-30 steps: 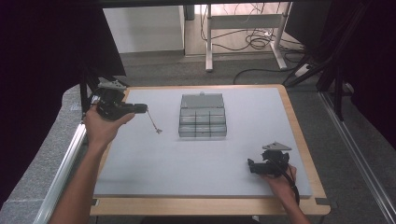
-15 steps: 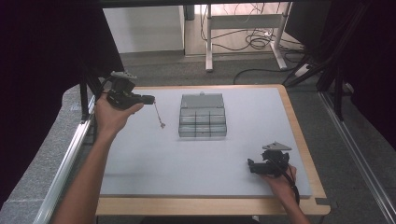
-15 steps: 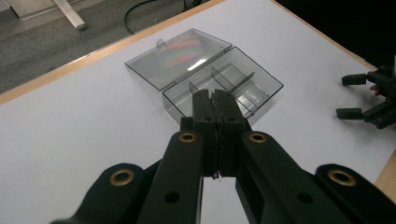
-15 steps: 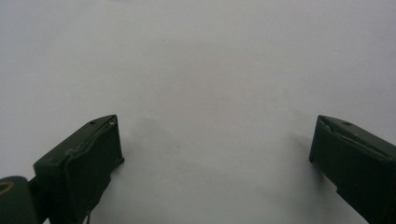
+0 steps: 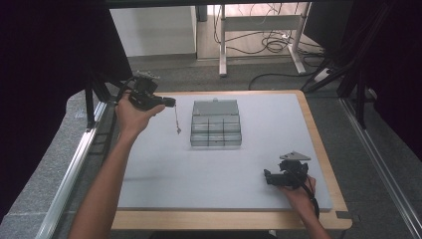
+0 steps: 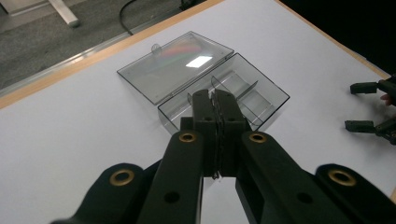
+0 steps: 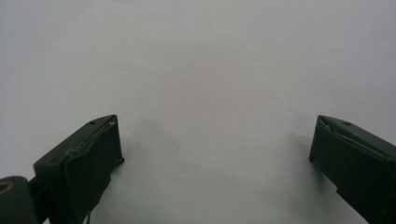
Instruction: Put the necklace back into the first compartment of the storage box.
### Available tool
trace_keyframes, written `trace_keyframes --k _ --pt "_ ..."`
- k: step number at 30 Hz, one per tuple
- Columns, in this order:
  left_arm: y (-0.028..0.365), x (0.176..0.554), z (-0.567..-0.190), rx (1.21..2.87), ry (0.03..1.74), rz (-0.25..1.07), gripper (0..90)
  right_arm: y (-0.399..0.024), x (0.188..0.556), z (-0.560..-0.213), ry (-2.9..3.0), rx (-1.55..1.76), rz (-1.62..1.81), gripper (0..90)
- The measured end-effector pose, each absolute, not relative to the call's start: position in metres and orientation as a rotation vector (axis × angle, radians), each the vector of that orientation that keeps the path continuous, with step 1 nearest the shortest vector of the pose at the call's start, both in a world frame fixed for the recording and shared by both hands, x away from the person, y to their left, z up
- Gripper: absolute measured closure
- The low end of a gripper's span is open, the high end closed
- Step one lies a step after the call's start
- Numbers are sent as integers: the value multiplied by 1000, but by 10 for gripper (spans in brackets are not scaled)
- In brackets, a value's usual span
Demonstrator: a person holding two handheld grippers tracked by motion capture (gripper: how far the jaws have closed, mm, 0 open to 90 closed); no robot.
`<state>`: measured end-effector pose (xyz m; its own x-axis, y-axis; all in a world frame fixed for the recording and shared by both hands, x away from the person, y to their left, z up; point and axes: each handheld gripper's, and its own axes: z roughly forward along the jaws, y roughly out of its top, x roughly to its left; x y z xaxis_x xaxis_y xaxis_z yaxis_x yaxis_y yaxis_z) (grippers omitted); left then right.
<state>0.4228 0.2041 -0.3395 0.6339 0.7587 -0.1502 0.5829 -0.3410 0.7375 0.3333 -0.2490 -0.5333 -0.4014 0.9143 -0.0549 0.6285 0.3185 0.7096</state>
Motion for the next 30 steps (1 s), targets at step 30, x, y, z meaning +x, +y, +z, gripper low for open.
trace_keyframes --k 30 --pt "157 477 -364 2081 1038 269 896 -249 333 -533 2139 1364 848 20"
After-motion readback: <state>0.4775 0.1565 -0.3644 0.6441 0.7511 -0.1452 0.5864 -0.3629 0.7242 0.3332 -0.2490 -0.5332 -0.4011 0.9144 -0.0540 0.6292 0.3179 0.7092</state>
